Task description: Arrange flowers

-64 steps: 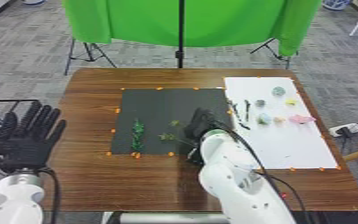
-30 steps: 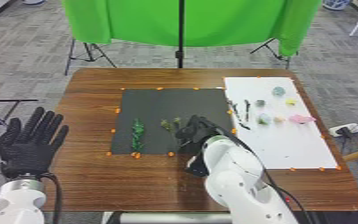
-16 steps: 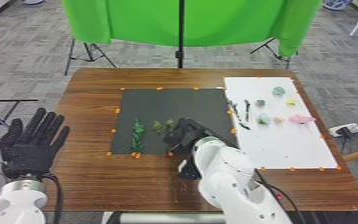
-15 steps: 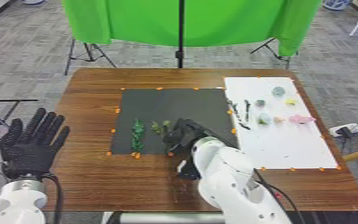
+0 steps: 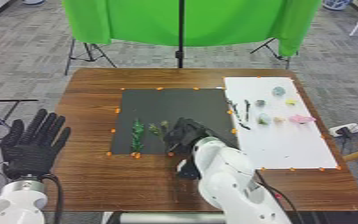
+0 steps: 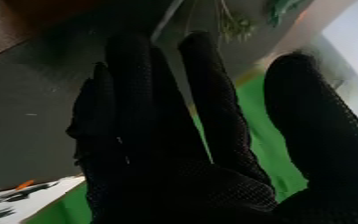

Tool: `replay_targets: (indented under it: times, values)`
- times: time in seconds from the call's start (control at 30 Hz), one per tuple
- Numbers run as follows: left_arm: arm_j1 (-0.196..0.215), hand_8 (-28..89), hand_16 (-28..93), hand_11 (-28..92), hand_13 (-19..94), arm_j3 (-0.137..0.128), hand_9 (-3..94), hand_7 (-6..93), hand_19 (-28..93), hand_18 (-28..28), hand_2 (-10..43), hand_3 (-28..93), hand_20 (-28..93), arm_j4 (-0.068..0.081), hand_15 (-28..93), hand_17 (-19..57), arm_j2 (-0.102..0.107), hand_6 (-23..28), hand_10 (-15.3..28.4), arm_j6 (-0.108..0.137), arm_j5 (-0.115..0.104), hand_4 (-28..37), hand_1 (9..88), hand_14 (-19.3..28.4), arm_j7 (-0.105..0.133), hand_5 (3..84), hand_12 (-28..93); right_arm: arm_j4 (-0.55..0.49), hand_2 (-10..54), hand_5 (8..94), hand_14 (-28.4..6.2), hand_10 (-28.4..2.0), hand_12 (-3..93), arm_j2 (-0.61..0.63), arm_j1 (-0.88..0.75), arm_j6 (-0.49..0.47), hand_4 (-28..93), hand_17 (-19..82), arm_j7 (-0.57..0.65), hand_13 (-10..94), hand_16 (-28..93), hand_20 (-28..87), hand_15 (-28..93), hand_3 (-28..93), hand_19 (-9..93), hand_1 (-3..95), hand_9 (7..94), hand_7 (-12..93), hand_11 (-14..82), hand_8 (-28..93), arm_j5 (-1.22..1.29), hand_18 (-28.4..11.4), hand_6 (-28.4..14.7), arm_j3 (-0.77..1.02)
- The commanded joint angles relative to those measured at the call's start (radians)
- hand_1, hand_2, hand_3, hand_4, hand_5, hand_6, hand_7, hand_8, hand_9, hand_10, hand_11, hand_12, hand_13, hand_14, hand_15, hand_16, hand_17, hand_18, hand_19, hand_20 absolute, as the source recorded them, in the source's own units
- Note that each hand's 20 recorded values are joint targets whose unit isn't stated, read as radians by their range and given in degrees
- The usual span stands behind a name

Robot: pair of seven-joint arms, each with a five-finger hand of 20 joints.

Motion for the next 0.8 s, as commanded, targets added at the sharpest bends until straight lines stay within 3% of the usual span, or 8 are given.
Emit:
replay_targets:
  times: [0.03,0.17,0.4,0.5,0.63,0.7,0.8]
  values:
    - [0.016,-11,-3,19,31,-0.005,39.5,13.1,31,13.4,12.7,77,12,0.003,21,-5.5,-0.012,9.2,14.2,-0.018,-0.037,-28.3,25.6,13.0,0.002,45.7,9,-0.107,3.8,67.8,-21.9,-24.3,14.9,0.027,-0.013,0.144,-20,27,-0.013,50,19,40,63,76,85,29.9,56.6,10,11.4,-10,0.046,-27.4,-4.7,0.072]
    - [0.030,-11,-3,19,31,-0.008,39.6,13.1,31,13.4,12.7,77,12,-0.006,21,-5.5,-0.018,9.1,14.2,-0.023,-0.029,-28.3,25.6,12.9,0.016,45.6,9,-0.122,2.5,69.9,-21.4,-23.9,14.8,0.068,-0.001,0.188,-20,28,0.003,52,19,39,63,75,86,30.1,57.8,10,11.4,-10,0.027,-27.2,-4.6,0.155]
    - [0.050,-11,-3,19,31,-0.017,39.6,13.2,31,13.4,12.7,77,12,-0.016,21,-5.5,-0.023,9.1,14.2,-0.017,-0.023,-28.3,25.5,13.0,0.033,45.6,9,-0.016,-3.0,69.3,-21.3,-23.0,16.9,0.189,0.029,0.202,-21,29,0.047,54,22,39,69,72,89,31.8,63.7,12,16.0,-9,-0.147,-27.4,-7.5,0.277]
    - [0.054,-11,-3,19,31,-0.019,39.6,13.2,31,13.4,12.7,77,12,-0.017,21,-5.5,-0.027,9.1,14.2,-0.012,-0.030,-28.3,25.6,13.0,0.038,45.6,9,0.045,-8.1,68.4,-20.9,-22.6,17.3,0.220,0.047,0.218,-25,30,0.029,54,24,39,70,70,90,33.2,63.9,12,16.8,-10,-0.194,-27.2,-7.8,0.265]
    - [0.045,-11,-3,19,31,-0.010,39.6,13.2,31,13.4,12.7,77,12,-0.013,21,-5.5,-0.030,9.1,14.3,-0.005,-0.034,-28.3,25.5,12.9,0.033,45.6,9,0.175,-9.5,68.9,-19.4,-21.3,17.5,0.242,0.106,0.309,-28,31,0.004,56,25,39,72,70,91,34.7,65.2,13,18.6,-10,-0.311,-26.6,-7.4,0.195]
    - [0.037,-11,-3,19,31,-0.005,39.6,13.2,31,13.5,12.8,77,12,-0.011,21,-5.6,-0.030,9.1,14.3,0.002,-0.046,-28.3,25.5,12.9,0.035,45.6,9,0.227,-9.5,69.8,-19.5,-21.0,18.6,0.248,0.141,0.293,-28,31,0.004,56,27,39,75,70,92,35.4,66.6,13,21.4,-10,-0.351,-26.7,-7.2,0.170]
    - [0.042,-11,-3,19,31,-0.009,39.6,13.2,31,13.5,12.9,77,12,-0.014,21,-5.5,-0.029,9.1,14.3,0.003,-0.036,-28.3,25.5,12.9,0.037,45.6,9,0.287,-9.5,71.3,-19.7,-21.0,20.9,0.255,0.187,0.274,-28,32,-0.023,57,30,40,78,70,92,35.4,67.8,14,26.9,-10,-0.369,-27.1,-7.1,0.129]
